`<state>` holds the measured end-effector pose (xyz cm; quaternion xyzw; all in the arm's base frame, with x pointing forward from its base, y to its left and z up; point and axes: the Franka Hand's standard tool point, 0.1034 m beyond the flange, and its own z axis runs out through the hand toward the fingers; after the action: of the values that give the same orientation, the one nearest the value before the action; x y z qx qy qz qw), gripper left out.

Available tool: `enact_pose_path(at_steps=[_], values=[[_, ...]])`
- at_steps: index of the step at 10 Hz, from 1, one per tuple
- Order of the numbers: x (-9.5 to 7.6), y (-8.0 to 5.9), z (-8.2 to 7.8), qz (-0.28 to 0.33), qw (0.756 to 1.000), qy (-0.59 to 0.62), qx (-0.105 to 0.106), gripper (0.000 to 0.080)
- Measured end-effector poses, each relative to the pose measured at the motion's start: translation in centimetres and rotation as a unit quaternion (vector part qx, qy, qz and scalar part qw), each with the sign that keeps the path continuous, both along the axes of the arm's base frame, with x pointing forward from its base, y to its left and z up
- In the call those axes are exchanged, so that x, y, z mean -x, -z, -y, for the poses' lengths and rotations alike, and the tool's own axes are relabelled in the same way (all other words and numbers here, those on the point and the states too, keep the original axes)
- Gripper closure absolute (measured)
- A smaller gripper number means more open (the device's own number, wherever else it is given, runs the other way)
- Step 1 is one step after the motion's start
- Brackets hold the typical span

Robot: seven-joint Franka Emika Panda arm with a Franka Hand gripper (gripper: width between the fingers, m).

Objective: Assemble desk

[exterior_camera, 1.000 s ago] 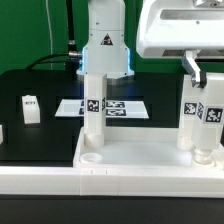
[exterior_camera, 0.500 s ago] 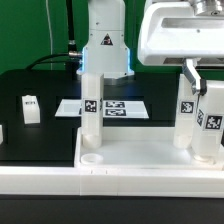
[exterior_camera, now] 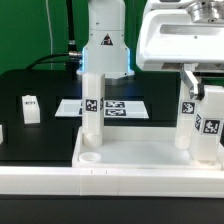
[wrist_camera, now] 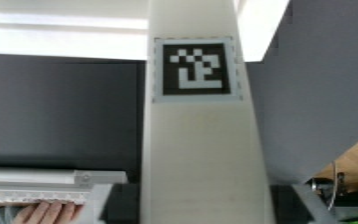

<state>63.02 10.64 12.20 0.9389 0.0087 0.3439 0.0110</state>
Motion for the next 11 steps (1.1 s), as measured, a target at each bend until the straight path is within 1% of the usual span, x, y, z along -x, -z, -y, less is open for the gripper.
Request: enact_pose_path(at_steps=[1,2,3,4,5,6,10,11], values=[[0.0,0.2,0.0,-0.009,1.0,0.0,0.0,0.0423],[0.1,0.3,0.0,-0.011,1.0,0.0,0.0,0.0423],[0.1,0.3,0.0,-0.012,1.0,-0.001,0.0,0.0283],[0.1,0.4,0.0,-0.012,1.0,-0.001,0.0,0.0193],[0.1,0.4,0.0,-0.012,1.0,-0.001,0.0,0.0193],[0.1,0.3,0.1,-0.015,1.0,-0.001,0.001,0.0158],[-0.5,-2.2,0.9,-0.022,1.0,-0.002,-0.005,0.015],[-0.5,-2.3,0.8,-0.028,1.0,-0.002,-0.007,0.015]])
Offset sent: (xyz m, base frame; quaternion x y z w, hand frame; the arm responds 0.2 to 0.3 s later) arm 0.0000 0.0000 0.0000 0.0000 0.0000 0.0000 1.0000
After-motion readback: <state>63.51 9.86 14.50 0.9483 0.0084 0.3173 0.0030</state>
